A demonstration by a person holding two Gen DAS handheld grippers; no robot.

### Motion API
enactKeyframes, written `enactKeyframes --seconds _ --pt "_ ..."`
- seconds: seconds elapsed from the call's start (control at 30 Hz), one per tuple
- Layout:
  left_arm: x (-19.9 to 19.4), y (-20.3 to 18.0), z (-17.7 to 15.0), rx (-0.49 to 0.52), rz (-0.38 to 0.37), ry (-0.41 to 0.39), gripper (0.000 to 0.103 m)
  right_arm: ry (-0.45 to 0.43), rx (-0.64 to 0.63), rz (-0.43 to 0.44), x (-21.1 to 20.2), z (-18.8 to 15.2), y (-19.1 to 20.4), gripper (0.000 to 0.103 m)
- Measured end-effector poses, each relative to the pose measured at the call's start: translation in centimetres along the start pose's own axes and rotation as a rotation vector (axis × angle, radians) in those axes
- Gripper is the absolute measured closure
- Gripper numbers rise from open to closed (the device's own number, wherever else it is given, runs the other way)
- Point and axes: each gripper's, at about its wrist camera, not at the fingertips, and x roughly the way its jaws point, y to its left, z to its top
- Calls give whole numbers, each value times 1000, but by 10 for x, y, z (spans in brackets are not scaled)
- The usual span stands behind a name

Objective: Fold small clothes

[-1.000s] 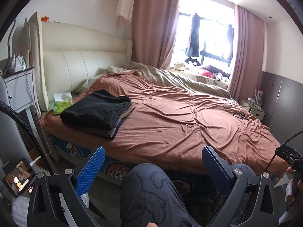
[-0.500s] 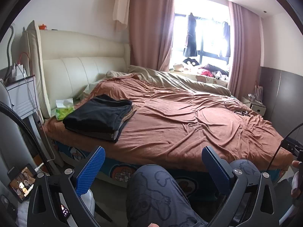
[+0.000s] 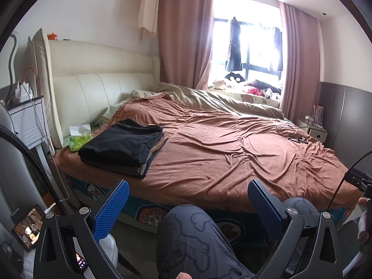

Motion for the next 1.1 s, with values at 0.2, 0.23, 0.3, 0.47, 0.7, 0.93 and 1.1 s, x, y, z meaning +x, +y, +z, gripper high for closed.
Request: enactKeyframes --seconds 0.2,0.23,0.3,0.47,0.7,0.93,1.1 --pt "1 -4 1 4 -11 3 0 3 -4 -9 2 2 1 0" --pt "1 -5 1 5 -12 2 0 2 -5 -10 2 2 1 0" --pt "1 -7 1 6 -13 2 0 1 -9 -15 1 3 1 0" --pt "0 -8 1 3 -6 -5 0 -5 -16 -29 -1 5 1 0" --pt "-1 -8 1 4 1 -8 0 -14 -30 -39 -5 3 2 0" --pt "-3 -10 1 12 -1 -8 0 -18 -36 -41 -7 2 2 0" --pt "-5 -10 1 11 -1 -13 0 -22 -30 -38 -7 1 0 0"
